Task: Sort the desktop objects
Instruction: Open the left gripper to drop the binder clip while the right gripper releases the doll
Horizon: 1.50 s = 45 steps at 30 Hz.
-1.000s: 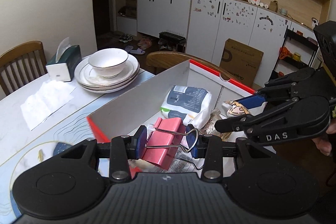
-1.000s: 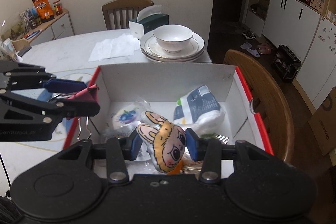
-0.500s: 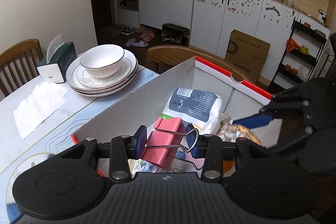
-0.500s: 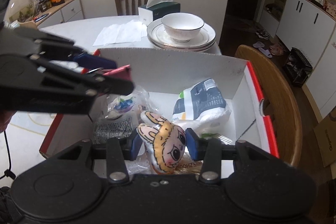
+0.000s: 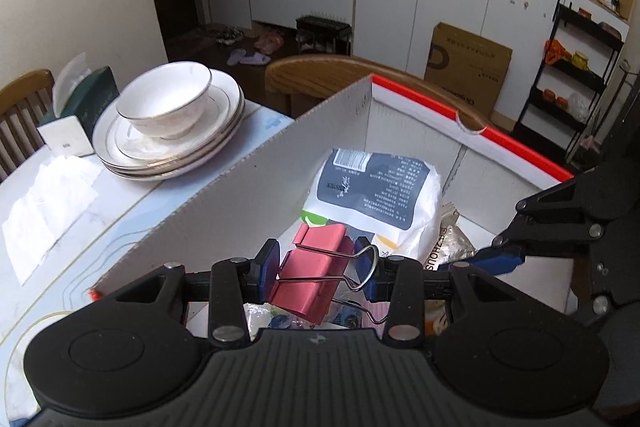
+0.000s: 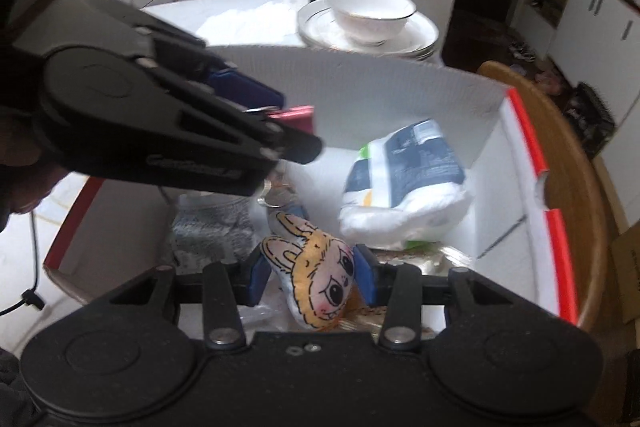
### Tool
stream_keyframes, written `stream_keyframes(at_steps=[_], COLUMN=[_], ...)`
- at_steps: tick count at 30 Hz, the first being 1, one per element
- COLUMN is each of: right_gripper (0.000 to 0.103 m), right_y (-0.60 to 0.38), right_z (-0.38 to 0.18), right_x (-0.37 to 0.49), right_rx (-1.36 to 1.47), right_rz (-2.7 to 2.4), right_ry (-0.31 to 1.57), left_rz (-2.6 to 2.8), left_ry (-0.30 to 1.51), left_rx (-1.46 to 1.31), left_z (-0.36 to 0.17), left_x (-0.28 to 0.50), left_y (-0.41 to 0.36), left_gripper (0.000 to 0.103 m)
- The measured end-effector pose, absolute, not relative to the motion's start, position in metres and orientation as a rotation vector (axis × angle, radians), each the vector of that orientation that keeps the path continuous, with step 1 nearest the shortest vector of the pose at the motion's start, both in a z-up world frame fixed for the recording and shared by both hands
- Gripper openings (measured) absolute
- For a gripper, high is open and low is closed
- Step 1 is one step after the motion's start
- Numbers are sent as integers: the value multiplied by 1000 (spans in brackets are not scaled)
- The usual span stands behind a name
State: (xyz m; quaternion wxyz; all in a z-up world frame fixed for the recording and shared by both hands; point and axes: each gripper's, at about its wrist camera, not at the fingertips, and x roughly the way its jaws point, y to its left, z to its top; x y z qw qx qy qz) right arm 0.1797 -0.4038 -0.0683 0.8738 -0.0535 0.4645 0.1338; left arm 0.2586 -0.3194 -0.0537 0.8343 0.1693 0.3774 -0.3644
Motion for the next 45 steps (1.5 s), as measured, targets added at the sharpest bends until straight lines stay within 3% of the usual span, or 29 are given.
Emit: stream_keyframes(at_steps=[19, 25, 27, 30, 32, 45], right_gripper=[45, 49, 57, 60, 61, 62], right_y=[-400, -399, -400, -402, -403, -414], right_z=[-82, -81, -79, -76, -75, -51], right_x=[183, 182, 181, 178, 176, 164], right_rx=[-63, -72, -70, -65, -60, -17], right_rz=[358, 359, 351, 346, 339, 310], right_ry=[1045, 1043, 1035, 1020, 1017, 931], left_rz=[-774, -768, -778, -778, -782, -774], left_ry=[952, 976, 977, 967, 954, 869], left_rx=[368, 370, 365, 356, 347, 276], left_z=[-80, -84, -84, -82, -80, -58], left_x=[269, 269, 268, 266, 265, 246], left_y=[-326, -325, -326, -322, -319, -294], left_gripper=[39, 39, 39, 48, 59, 60])
